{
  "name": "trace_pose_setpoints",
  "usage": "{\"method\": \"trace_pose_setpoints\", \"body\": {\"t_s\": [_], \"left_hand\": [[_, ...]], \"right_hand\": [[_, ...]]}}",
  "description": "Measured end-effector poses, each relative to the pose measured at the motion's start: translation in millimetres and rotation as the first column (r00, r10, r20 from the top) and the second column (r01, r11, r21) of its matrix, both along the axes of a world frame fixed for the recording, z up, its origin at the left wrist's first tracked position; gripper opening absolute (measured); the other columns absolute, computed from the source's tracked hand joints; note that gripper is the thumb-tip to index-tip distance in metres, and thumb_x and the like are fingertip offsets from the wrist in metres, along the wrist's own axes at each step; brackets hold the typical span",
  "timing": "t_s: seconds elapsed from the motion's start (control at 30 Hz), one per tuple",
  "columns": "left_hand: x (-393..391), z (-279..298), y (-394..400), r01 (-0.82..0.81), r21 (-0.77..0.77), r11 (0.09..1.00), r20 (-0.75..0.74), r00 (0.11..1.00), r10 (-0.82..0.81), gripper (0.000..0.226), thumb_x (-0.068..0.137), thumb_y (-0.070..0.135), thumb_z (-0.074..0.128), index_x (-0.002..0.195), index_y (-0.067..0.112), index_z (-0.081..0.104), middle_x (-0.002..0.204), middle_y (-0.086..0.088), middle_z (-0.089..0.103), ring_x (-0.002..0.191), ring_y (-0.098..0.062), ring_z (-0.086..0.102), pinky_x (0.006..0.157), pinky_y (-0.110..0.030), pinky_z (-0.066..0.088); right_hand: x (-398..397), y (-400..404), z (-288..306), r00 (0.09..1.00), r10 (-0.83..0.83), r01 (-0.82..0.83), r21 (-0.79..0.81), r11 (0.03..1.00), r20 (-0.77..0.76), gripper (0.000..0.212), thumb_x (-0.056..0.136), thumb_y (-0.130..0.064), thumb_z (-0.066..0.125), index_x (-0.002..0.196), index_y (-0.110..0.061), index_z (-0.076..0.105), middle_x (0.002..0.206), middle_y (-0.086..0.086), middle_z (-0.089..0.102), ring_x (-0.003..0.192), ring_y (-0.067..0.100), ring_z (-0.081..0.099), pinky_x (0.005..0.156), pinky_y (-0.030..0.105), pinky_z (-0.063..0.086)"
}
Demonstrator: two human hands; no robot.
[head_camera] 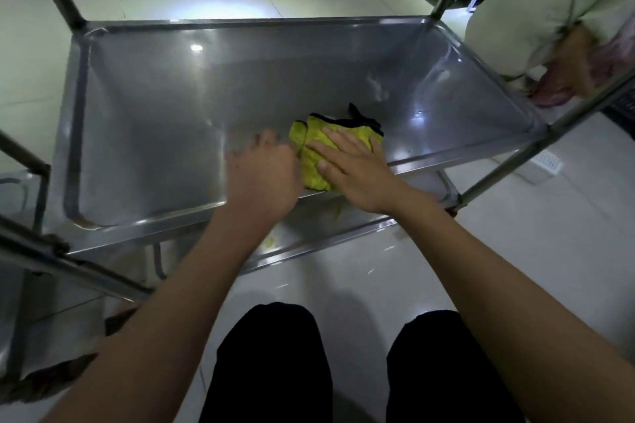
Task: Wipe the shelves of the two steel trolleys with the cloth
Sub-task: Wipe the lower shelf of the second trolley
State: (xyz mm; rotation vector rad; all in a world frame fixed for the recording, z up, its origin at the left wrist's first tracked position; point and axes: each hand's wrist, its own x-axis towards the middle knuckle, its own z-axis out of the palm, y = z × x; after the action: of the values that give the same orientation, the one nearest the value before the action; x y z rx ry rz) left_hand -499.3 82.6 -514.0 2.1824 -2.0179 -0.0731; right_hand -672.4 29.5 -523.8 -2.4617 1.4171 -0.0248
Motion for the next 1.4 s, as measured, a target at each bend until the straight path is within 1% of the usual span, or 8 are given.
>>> {"method": "trace_pose_setpoints", "body": {"t_s": [0.17, 0.27, 0.4, 0.6, 0.77, 0.93, 1.2, 1.4], "left_hand": [[-24, -15, 2, -0.046, -0.109, 0.993, -0.081, 0.996, 0.037, 0.025, 0.095, 0.021, 0.043, 0.103, 0.014, 0.065, 0.111, -0.012, 0.064, 0.094, -0.039, 0.064, 0.089, -0.047, 0.046], [-25, -17, -2, -0.073, -0.134, 0.988, -0.164, 0.985, 0.051, 0.037, 0.090, 0.026, 0.038, 0.095, 0.011, 0.072, 0.111, -0.010, 0.067, 0.088, -0.041, 0.066, 0.089, -0.049, 0.049], [-42, -13, -10, -0.183, -0.114, 0.977, -0.090, 0.981, 0.173, 0.028, 0.094, 0.029, 0.053, 0.094, 0.011, 0.075, 0.112, -0.007, 0.065, 0.085, -0.041, 0.065, 0.083, -0.044, 0.050], [-63, -5, -17, -0.314, 0.018, 0.949, 0.055, 0.948, 0.312, 0.040, 0.097, 0.044, 0.048, 0.094, 0.013, 0.073, 0.130, -0.001, 0.059, 0.101, -0.034, 0.065, 0.095, -0.047, 0.046], [-77, 2, -29, -0.403, 0.114, 0.908, 0.095, 0.914, 0.394, 0.046, 0.091, 0.057, 0.054, 0.087, 0.013, 0.070, 0.125, -0.005, 0.054, 0.096, -0.036, 0.064, 0.094, -0.046, 0.047], [-92, -8, -50, -0.386, 0.061, 0.920, -0.104, 0.915, 0.391, 0.024, 0.095, 0.031, 0.054, 0.102, 0.012, 0.067, 0.141, -0.012, 0.048, 0.131, -0.032, 0.047, 0.103, -0.052, 0.043], [-97, -9, -58, -0.320, 0.007, 0.948, -0.035, 0.947, 0.320, 0.029, 0.098, 0.030, 0.051, 0.115, 0.019, 0.071, 0.131, -0.003, 0.055, 0.107, -0.034, 0.060, 0.086, -0.044, 0.050], [-111, -6, -70, -0.290, 0.003, 0.957, -0.030, 0.956, 0.290, 0.029, 0.092, 0.018, 0.047, 0.106, 0.008, 0.070, 0.133, -0.012, 0.057, 0.117, -0.038, 0.052, 0.095, -0.054, 0.045]], "right_hand": [[-26, -19, -7, 0.995, 0.056, -0.054, -0.030, 0.998, 0.078, 0.045, 0.107, -0.044, 0.032, 0.152, -0.046, 0.031, 0.167, -0.008, 0.015, 0.154, 0.015, 0.006, 0.122, 0.051, -0.003], [-38, -29, -12, 0.992, 0.084, -0.080, -0.039, 0.996, 0.098, 0.045, 0.106, -0.046, 0.033, 0.151, -0.048, 0.033, 0.167, -0.010, 0.016, 0.153, 0.012, 0.005, 0.122, 0.050, -0.006], [-45, -39, -19, 0.978, 0.169, -0.160, -0.077, 0.984, 0.126, 0.044, 0.106, -0.046, 0.030, 0.150, -0.049, 0.033, 0.166, -0.011, 0.016, 0.153, 0.011, 0.004, 0.120, 0.052, -0.008], [-78, -69, -21, 0.967, 0.238, -0.229, -0.101, 0.968, 0.092, 0.046, 0.106, -0.048, 0.025, 0.152, -0.048, 0.029, 0.167, -0.009, 0.013, 0.154, 0.014, 0.003, 0.120, 0.056, -0.007], [-80, -76, -22, 0.949, 0.295, -0.288, -0.073, 0.955, 0.111, 0.047, 0.107, -0.045, 0.022, 0.154, -0.046, 0.026, 0.168, -0.006, 0.008, 0.154, 0.015, -0.002, 0.119, 0.059, -0.010], [-70, -104, -25, 0.934, 0.345, -0.341, -0.057, 0.938, 0.091, 0.048, 0.106, -0.048, 0.020, 0.154, -0.048, 0.021, 0.168, -0.009, 0.004, 0.154, 0.015, -0.004, 0.118, 0.057, -0.012], [-73, -127, -31, 0.918, 0.385, -0.382, -0.051, 0.923, 0.094, 0.051, 0.101, -0.054, 0.016, 0.152, -0.053, 0.021, 0.168, -0.012, 0.005, 0.153, 0.010, -0.004, 0.118, 0.054, -0.015], [-83, -127, -24, 0.909, 0.405, -0.400, -0.070, 0.914, 0.097, 0.047, 0.105, -0.047, 0.024, 0.152, -0.052, 0.026, 0.168, -0.010, 0.008, 0.154, 0.013, -0.001, 0.119, 0.055, -0.013]]}}
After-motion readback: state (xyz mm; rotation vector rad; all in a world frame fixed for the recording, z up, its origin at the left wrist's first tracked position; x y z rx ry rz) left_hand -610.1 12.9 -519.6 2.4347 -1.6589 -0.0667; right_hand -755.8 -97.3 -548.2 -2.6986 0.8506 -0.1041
